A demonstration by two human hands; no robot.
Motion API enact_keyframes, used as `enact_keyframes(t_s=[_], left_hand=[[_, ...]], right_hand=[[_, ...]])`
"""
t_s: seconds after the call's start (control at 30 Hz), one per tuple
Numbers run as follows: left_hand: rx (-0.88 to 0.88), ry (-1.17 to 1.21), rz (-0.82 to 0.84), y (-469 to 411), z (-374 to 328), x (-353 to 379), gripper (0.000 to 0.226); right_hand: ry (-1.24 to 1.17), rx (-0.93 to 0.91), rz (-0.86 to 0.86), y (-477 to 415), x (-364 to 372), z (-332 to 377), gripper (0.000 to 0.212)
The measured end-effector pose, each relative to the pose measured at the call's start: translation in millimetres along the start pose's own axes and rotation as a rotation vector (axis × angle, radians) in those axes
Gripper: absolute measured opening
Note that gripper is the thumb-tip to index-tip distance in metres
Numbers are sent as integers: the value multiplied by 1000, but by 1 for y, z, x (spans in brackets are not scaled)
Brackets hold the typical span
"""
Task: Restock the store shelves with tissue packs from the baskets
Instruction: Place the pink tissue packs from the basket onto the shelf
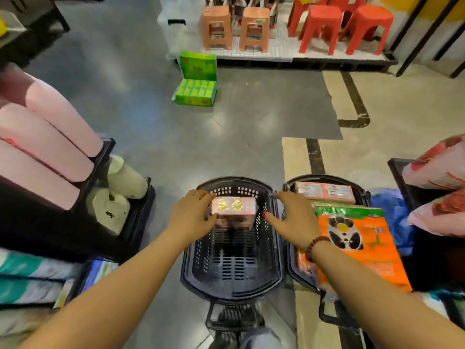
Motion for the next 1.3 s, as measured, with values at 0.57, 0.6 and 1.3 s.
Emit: enact_keyframes(t_s=[0.57,0.6,1.3], left_hand=[[-946,614,-64,-87,129,293,50],[-994,661,-56,-90,134,313,55],[-1133,1386,-87,-122,180,478,76]], right_hand=[[-528,619,230,-118,298,-144,50],[-567,676,223,-119,317,-152,47],[-1215,1057,-196,-144,479,-196,58]])
Point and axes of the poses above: each hand's wrist, its own y-axis away from the middle knuckle, its own x-axis out of the palm, z = x × y, the point moved 2 cm from there along -y, towards the middle knuckle, and after that the axes turned 7 degrees about -z, right-handed, at the moved point
